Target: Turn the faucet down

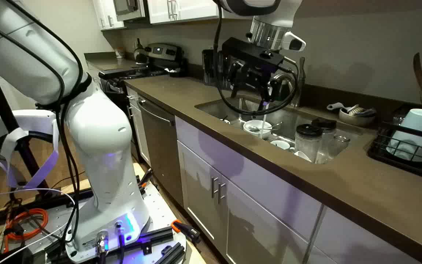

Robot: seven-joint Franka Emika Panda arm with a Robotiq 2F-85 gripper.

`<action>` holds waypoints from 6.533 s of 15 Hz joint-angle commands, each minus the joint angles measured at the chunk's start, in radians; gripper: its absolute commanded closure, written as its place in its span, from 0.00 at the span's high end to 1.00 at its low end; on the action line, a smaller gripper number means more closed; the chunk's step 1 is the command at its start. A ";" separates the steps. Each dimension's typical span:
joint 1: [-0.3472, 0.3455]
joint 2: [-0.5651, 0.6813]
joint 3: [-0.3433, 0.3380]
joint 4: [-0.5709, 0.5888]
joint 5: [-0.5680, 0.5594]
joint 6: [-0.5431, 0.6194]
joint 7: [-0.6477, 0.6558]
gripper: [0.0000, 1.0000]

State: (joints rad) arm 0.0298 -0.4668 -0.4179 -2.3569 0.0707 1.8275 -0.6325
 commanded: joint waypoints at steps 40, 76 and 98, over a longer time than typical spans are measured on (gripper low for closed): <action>-0.033 0.442 0.293 0.467 0.067 0.219 0.258 1.00; -0.039 0.713 0.383 0.532 0.013 1.092 0.519 1.00; 0.018 0.984 0.344 0.944 -0.057 1.189 0.634 0.52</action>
State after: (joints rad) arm 0.0180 0.4656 -0.0482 -1.4812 0.0269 2.9829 -0.0350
